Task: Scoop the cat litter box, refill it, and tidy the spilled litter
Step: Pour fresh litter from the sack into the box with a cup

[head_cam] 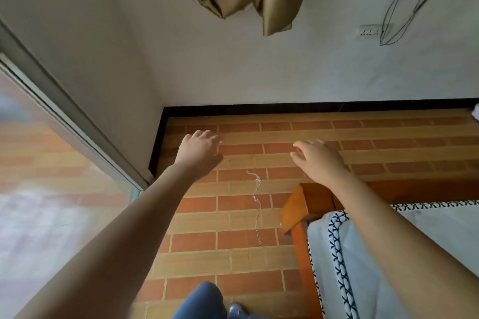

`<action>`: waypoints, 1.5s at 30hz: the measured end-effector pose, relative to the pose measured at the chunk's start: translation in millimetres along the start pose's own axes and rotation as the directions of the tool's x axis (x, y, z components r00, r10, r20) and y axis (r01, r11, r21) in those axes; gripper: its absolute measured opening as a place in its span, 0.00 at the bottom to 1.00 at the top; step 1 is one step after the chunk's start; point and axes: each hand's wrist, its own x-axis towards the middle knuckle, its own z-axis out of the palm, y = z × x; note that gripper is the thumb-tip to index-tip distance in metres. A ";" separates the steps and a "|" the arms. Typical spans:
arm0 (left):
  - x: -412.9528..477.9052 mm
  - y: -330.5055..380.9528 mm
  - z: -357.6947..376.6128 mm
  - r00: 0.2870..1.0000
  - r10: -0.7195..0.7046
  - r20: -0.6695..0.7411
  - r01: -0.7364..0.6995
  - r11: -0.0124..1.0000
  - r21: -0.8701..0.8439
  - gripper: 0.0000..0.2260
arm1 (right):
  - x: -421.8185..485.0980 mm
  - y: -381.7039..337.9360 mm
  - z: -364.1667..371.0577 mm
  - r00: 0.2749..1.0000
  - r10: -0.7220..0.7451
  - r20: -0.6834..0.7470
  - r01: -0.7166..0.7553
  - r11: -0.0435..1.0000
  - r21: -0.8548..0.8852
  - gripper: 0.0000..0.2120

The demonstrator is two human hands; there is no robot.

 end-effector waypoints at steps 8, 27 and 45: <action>93.3 24.6 -2.9 0.989 0.147 0.014 -0.147 0.989 0.021 0.20 | 36.2 45.1 -3.0 0.987 0.161 -0.019 -0.160 0.987 0.027 0.20; 409.8 112.6 -28.7 0.776 0.623 0.095 -0.630 0.774 0.066 0.19 | 202.3 138.6 -46.3 0.757 0.624 -0.195 -0.590 0.780 0.206 0.19; 593.6 364.0 -10.2 0.567 0.819 0.090 -0.822 0.570 -0.012 0.17 | 269.8 384.5 -61.0 0.558 0.807 -0.193 -0.766 0.590 0.254 0.16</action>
